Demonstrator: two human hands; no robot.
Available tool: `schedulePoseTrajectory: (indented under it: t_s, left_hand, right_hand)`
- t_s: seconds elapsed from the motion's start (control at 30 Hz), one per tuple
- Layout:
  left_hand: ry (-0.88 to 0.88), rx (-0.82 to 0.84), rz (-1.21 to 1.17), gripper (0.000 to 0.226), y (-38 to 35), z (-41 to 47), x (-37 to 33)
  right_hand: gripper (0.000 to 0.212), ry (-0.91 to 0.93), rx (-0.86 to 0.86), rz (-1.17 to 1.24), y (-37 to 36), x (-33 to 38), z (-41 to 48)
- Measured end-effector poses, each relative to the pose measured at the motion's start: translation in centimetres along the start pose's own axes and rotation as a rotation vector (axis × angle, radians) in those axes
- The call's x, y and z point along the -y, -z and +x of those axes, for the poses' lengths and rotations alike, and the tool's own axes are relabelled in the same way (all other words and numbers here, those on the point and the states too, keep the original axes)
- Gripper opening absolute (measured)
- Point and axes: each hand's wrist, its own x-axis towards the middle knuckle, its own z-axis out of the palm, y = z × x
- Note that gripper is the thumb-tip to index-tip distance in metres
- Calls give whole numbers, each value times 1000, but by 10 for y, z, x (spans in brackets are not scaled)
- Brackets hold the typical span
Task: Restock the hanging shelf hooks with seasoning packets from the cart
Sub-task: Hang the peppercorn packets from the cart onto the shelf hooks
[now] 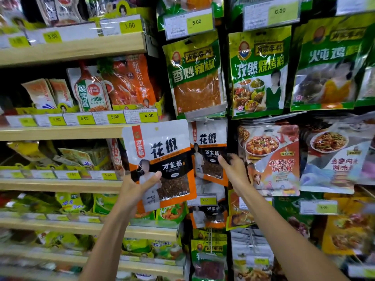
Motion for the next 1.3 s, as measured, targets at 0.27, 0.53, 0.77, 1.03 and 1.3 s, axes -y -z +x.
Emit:
schedulePoseTrajectory:
  t_s: [0.27,0.53,0.77,1.03,1.3]
  left_hand:
    - [96,103,45,130,-36,-11,19]
    - [4,192,230,43,-59,-2,24]
    - [-913,-587,838,24,-33,45,-26]
    - [-1043,-573,1230,31,-11,105,-22]
    - [-1059,-546,1170,33,-7,116,-7]
  right_hand:
    - [50,87,163,250,2,17,-75]
    - [30,-2,219,325,9,14,-68]
    - [19,49,108,281,16,16,-48]
    - [20,5,62,273,6,29,-19]
    - [14,-13,23,261,5,23,-3]
